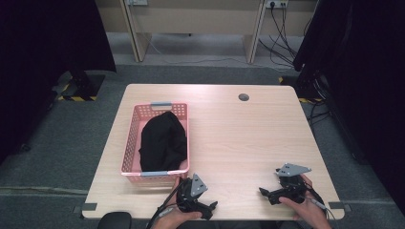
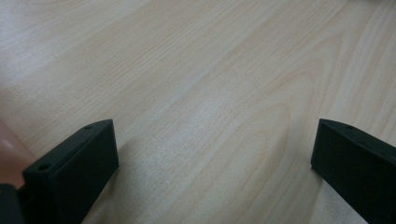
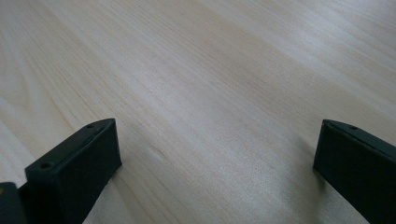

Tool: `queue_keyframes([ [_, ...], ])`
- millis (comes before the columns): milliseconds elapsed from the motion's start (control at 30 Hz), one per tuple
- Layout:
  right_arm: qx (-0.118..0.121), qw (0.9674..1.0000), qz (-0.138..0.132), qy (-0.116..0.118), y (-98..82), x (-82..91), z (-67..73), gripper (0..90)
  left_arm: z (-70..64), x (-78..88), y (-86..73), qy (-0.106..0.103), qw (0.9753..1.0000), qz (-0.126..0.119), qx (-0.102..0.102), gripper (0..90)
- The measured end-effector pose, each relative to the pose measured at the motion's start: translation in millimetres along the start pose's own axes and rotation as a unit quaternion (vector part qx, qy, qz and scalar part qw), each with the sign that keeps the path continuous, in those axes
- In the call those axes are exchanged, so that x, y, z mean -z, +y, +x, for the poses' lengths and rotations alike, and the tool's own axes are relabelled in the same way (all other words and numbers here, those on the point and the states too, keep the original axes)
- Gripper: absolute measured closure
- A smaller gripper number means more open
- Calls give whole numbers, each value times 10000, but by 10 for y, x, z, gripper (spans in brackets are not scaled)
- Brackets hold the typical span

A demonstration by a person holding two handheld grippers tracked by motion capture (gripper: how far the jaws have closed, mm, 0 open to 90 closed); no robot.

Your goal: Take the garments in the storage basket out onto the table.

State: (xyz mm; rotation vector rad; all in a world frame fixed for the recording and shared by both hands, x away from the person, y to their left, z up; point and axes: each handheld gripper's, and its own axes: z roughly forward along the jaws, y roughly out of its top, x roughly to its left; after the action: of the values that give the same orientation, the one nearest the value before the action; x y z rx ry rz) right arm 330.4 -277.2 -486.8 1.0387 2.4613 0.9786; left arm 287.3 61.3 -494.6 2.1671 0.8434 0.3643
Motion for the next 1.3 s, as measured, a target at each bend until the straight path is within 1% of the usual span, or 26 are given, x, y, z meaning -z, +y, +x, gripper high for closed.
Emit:
queue_keyframes([
  [267, 0, 10000, 0, 0, 0, 0, 0, 8, -6, 3, 4, -10, 10000, 28, -5, 0],
  [367, 1, 10000, 0, 0, 0, 0, 0, 8, -19, 10, 9, -14, 10000, 77, -13, 0],
  [433, 1, 10000, 0, 2, 0, 0, -1, 7, -33, 17, 14, -64, 9999, 96, -45, 1],
  [533, -1, 10000, 2, 3, 1, 0, -1, 7, -53, 31, 27, -151, 9998, 125, -21, 21],
  [567, -1, 10000, 2, 4, 1, 0, -1, 7, -56, 40, 33, -196, 9997, 120, 24, 29],
  [633, 0, 10000, 2, 4, 1, 0, -1, 7, -61, 65, 50, -257, 9996, 59, 115, 32],
  [700, -1, 10000, 2, 5, 1, 0, -1, 7, -66, 98, 70, -253, 9996, 2, 102, 31],
  [800, -1, 10000, 3, 5, 1, 0, -1, 7, -64, 150, 103, -246, 9996, -63, 141, 30],
  [867, -2, 10000, 1, 6, 1, 0, -1, 7, -63, 188, 129, -242, 9994, -122, 226, 28],
  [933, -1, 10000, 3, 6, 1, 0, -1, 7, -66, 224, 155, -291, 9991, -177, 256, 24],
  [1067, 3, 10000, 4, 5, 1, 0, -1, 7, -65, 294, 209, -336, 9986, -241, 339, 18],
  [1133, 13, 10000, -2, 6, 1, -1, -3, 7, -55, 329, 238, -364, 9984, -232, 361, 17],
  [1200, 5, 10000, -3, 5, 1, -1, -2, 7, -41, 362, 265, -335, 9982, -300, 403, 17],
  [1300, 4, 10000, -3, 5, 1, -1, -2, 7, -21, 394, 295, -283, 9982, -317, 416, 18],
])
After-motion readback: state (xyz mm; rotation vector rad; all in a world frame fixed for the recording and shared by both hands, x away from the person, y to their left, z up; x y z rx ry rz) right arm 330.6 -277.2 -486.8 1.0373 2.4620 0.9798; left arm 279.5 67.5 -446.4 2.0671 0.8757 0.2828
